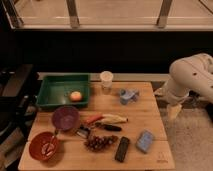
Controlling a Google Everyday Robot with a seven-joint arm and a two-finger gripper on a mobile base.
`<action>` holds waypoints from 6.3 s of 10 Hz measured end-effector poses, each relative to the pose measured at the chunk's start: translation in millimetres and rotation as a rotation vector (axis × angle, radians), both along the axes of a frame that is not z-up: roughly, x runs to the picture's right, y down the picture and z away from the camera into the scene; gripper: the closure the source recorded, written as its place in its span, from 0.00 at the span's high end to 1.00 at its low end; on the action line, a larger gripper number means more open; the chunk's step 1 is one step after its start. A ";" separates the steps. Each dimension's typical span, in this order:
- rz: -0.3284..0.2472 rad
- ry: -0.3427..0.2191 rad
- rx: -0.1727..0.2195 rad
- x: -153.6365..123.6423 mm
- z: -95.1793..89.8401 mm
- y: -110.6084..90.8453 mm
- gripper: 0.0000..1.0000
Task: Wipe purple bowl with towel
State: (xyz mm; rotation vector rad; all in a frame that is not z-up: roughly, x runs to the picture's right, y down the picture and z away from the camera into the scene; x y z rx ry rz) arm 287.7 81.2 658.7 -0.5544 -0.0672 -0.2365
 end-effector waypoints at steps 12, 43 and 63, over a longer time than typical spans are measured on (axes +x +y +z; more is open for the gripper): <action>0.000 0.000 0.000 0.0 0.0 0.0 0.80; 0.082 -0.138 0.221 -99.6 191.0 -72.7 0.80; 0.064 -0.178 0.283 -109.1 201.5 -97.8 0.00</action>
